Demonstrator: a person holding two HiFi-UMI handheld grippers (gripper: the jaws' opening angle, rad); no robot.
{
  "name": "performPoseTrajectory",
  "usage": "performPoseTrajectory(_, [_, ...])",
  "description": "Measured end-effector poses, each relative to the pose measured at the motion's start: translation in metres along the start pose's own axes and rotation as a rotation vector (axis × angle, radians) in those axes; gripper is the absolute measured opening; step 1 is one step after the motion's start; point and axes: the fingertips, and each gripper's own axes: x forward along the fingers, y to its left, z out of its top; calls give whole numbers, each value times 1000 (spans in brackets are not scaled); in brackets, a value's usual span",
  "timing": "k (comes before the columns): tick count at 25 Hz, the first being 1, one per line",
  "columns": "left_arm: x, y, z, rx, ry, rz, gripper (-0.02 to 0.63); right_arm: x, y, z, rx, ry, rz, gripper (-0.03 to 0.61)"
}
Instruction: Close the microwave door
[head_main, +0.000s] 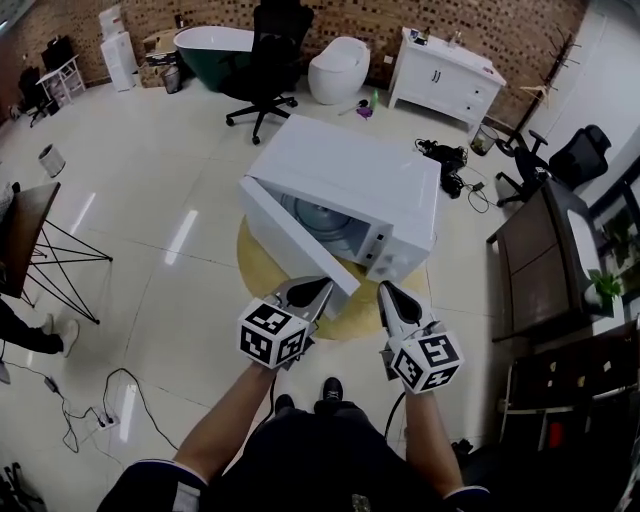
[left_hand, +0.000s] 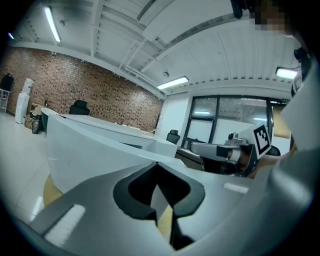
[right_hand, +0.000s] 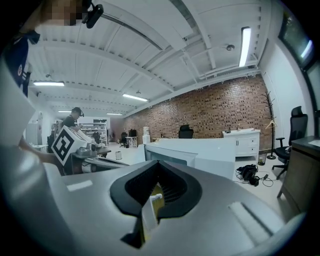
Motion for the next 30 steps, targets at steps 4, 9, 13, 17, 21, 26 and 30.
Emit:
performPoseTrajectory(4, [19,1,6,33,2,9,12,-4,-12,1,2,-5,-20,2])
performPoseTrajectory(9, [44,5,12,99,14,31,12,-10,-33,2,3,-12,-55,2])
performPoseTrajectory(13, [63,6,13,124,24,46,12,-16,-45,1,5,-5,-75,2])
performPoseTrajectory(17, [80,13,18,148,18,72,11,-23,-57,3,-6,2,-96,2])
performPoseTrajectory(21, [97,18,24,151,9,94,12,-36,-72,1,-8,12,-129,2])
performPoseTrajectory(26, [111,24,37,140,-20,105,12,-48,-86,1,-9,13,-160,2])
performPoseTrajectory(30, [109,22,35,140,-26,97,12,-54,-90,0,-4,13,-173,2])
